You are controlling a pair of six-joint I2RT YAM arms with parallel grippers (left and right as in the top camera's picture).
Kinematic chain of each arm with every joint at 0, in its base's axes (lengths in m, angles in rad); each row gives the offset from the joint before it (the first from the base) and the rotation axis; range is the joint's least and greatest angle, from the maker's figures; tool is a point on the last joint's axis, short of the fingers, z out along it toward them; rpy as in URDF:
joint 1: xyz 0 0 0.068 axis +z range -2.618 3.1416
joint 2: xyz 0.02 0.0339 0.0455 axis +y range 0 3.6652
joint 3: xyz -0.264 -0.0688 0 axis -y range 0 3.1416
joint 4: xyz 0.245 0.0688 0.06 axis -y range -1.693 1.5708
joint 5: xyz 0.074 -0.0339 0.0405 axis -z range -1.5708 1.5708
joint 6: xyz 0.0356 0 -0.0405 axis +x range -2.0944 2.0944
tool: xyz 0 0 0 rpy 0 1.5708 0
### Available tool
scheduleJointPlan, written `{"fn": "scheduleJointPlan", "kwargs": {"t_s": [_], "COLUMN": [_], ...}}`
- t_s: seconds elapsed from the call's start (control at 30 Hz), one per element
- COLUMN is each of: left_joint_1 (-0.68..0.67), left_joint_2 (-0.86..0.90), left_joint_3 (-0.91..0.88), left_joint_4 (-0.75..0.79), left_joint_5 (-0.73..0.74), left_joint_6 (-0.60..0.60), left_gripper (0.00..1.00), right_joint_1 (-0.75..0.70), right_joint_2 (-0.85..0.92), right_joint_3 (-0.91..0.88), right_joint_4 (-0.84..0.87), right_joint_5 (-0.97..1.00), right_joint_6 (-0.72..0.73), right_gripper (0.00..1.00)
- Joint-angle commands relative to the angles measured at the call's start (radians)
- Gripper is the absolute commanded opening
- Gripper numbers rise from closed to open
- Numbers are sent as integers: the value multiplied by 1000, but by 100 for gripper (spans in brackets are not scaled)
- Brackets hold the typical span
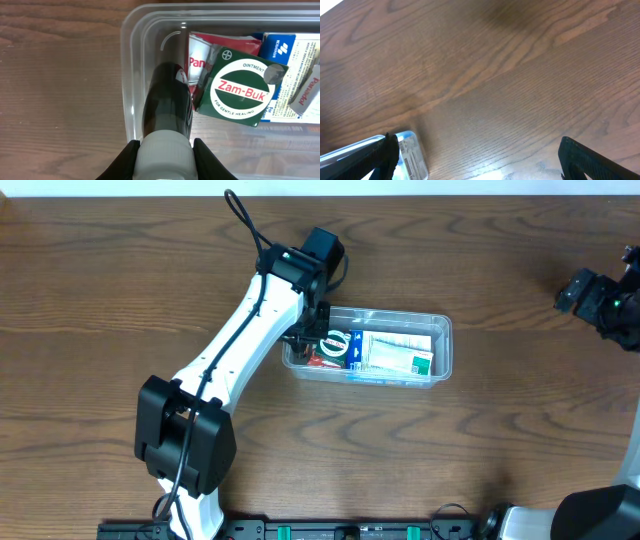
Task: Pack container
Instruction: 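Lower the bottle upright into the container's left end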
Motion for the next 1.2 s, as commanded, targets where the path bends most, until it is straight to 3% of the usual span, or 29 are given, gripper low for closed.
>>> {"fn": "scheduleJointPlan", "kwargs": {"t_s": [0.0, 1.17], "left_joint_1": [-15, -6], "left_joint_2": [6, 6], "left_joint_3": [-8, -8], "left_joint_4": [6, 78], "left_joint_5": [21, -53], "left_joint_6": [-13, -56], "left_gripper": [13, 13], "right_joint_1": [-1, -1], "right_joint_2": [-5, -5], "right_joint_3": [2, 2], "right_joint_4": [0, 0], "right_joint_5": [0, 0], "right_joint_6": [10, 10], "right_gripper": [99, 99]}}
